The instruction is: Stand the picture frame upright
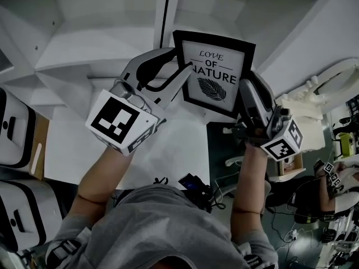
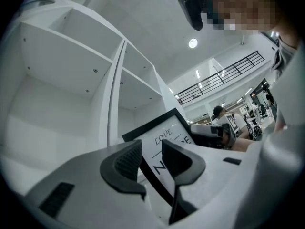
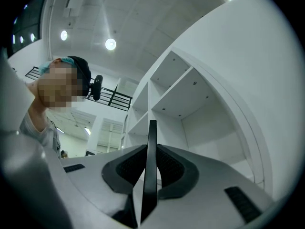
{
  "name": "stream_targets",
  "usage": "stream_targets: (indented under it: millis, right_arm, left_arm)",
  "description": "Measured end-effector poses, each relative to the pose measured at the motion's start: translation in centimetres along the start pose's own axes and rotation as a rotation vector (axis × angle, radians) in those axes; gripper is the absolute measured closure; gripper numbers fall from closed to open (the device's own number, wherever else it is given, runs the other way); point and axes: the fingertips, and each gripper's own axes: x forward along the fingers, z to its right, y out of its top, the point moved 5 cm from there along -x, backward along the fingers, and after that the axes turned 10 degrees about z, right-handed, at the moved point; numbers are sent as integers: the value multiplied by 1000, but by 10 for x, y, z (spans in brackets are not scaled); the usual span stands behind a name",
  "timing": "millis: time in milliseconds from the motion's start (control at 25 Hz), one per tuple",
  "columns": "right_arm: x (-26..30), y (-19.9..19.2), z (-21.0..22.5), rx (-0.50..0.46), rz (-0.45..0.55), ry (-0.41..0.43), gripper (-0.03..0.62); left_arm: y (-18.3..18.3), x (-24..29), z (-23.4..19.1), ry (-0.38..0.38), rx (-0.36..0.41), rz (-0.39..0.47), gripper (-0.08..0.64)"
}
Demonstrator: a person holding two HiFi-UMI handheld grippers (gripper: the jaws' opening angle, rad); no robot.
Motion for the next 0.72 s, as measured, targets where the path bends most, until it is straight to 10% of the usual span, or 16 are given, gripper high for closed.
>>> stream_targets:
  millis: [720]
  right_arm:
    - [-11,-22,-3,-47,203,-39,511]
  left_arm:
    - [-91,-55,36,-21,-48,-33,552]
